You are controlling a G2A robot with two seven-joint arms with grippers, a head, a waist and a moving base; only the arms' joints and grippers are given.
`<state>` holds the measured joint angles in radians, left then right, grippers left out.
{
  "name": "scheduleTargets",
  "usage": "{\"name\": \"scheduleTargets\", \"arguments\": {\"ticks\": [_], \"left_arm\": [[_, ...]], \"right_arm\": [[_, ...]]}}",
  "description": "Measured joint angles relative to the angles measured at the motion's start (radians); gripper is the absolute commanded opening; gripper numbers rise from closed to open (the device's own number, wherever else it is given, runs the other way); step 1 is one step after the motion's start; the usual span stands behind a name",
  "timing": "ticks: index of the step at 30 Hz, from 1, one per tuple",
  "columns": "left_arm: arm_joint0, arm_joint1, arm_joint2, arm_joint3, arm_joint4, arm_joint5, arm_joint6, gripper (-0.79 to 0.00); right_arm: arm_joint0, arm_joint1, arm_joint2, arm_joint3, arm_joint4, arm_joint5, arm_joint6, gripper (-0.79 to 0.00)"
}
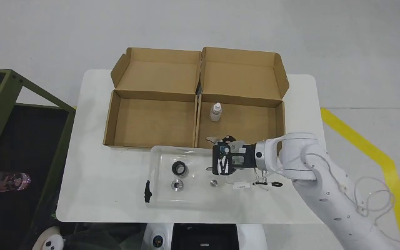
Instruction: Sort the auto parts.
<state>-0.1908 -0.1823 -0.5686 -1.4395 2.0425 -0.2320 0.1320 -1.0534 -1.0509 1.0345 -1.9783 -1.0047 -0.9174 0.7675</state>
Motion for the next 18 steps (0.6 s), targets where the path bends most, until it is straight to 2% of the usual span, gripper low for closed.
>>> {"name": "scheduleTargets", "arguments": {"ticks": [11, 18], "left_arm": [[0.0, 0.0, 0.0, 0.0, 0.0, 0.0, 0.0, 0.0], [0.0, 0.0, 0.0, 0.0, 0.0, 0.0, 0.0, 0.0]], "right_arm": [[-0.045, 0.009, -0.096, -0.034, -0.02, 0.017, 0.119, -0.259], [-0.053, 0.013, -0.143, -0.044, -0.04, 0.028, 0.164, -0.222]]}}
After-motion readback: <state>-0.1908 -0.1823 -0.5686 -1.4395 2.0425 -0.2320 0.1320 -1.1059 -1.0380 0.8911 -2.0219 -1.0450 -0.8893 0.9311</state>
